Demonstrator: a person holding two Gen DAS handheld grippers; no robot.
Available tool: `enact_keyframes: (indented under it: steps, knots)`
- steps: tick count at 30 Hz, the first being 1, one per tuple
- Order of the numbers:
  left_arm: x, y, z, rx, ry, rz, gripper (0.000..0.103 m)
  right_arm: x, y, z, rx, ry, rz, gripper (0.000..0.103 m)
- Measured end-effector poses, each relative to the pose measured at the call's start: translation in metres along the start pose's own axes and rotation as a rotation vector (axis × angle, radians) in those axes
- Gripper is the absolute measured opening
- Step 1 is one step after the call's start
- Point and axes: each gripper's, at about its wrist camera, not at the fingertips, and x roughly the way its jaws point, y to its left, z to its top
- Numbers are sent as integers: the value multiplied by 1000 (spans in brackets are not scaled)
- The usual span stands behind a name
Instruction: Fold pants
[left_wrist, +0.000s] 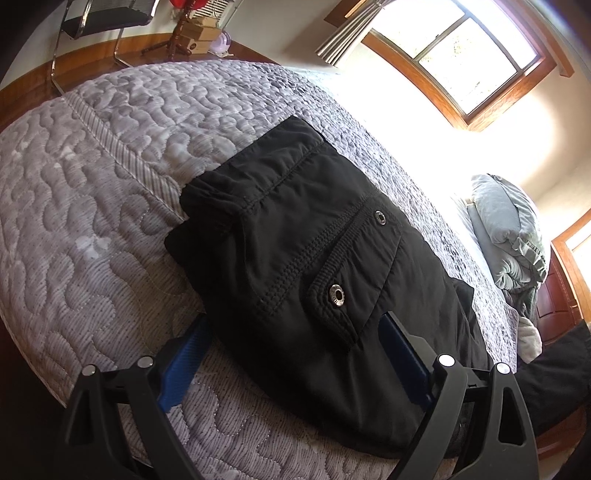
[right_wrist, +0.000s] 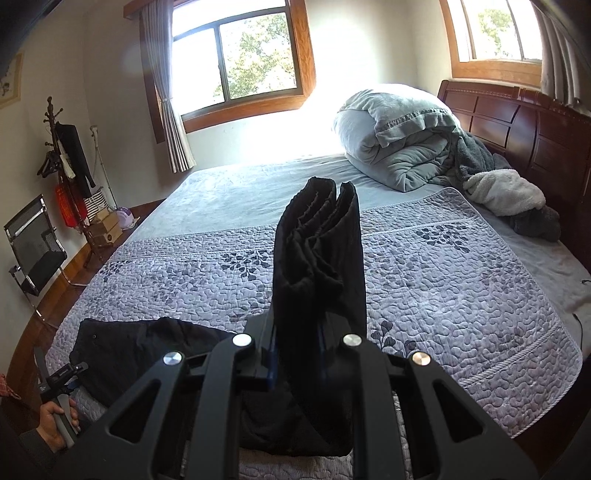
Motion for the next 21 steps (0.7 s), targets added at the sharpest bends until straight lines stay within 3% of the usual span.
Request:
enact_keyframes:
  steps: [21]
  knots:
    - [-7,9,-1,-8,5,-41,92,20,49,-8,-132,54,-6,15]
